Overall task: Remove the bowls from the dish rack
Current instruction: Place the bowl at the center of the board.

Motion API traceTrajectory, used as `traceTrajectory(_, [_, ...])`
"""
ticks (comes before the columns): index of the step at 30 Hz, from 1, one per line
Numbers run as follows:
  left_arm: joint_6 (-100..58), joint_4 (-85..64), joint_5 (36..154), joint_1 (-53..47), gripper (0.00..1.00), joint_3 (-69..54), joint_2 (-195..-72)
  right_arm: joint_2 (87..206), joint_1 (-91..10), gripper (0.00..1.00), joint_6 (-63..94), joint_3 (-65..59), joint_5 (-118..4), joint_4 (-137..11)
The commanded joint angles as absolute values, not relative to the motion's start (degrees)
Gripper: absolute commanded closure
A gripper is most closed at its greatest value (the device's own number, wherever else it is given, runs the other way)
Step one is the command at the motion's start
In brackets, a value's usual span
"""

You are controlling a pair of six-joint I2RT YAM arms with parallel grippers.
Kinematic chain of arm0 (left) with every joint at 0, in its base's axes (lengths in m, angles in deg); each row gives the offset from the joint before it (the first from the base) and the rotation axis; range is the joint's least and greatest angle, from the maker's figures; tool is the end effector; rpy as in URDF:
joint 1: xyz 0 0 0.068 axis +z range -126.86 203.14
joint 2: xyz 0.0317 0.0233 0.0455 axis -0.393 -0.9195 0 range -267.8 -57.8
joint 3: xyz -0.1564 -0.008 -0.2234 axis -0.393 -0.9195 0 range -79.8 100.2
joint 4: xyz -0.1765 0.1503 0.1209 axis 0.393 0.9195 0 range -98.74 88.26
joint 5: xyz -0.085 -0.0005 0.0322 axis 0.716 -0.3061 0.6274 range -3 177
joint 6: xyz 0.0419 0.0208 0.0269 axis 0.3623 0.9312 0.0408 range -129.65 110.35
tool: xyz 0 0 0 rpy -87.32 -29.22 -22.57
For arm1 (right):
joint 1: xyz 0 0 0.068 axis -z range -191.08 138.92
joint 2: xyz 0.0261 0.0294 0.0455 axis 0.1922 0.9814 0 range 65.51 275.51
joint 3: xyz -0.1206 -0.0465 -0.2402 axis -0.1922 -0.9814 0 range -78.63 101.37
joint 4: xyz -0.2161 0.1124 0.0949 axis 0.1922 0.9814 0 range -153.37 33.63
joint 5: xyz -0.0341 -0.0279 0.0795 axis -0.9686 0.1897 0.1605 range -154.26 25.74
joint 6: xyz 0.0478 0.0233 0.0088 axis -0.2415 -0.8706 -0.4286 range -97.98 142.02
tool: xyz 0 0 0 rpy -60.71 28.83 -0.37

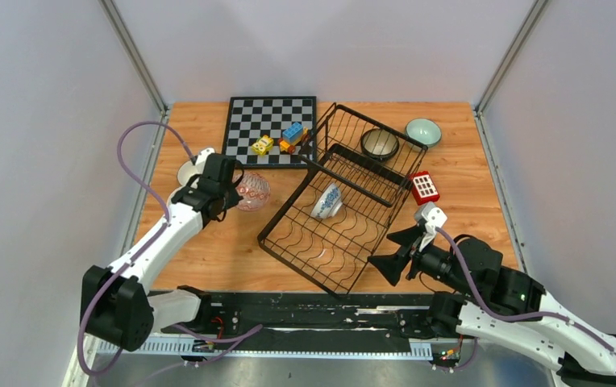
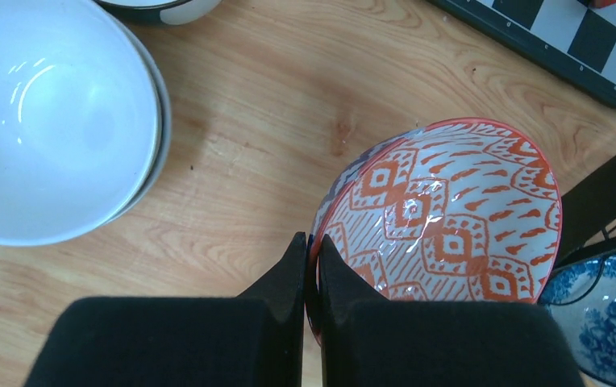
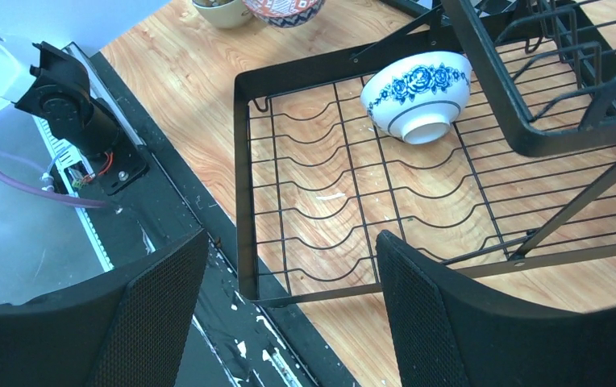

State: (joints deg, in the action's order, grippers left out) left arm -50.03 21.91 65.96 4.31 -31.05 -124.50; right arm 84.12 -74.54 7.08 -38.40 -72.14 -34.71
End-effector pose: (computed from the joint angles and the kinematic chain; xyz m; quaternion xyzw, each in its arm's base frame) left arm 0.2294 -0.0647 0.2571 -0.2353 0.8914 -0.0232 0.3865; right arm 0.0420 0.0728 0.3304 -0.2656 0.7001 0.3778 0.5446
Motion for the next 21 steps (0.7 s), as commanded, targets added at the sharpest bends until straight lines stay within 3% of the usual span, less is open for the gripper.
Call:
traceTrajectory(1, [-52.25,14.1,66.99,5.8,1.0,-30.1,-125.6,80.37,-74.78,0.21,6.71,-41.72,-72.02,-35.49])
traceTrajectory(21, [-55.53,1.51,72.38,10.65,1.0,-33.26,-135.49,87.64,-74.8,0.21,4.32,-44.97,-72.0,-45.17])
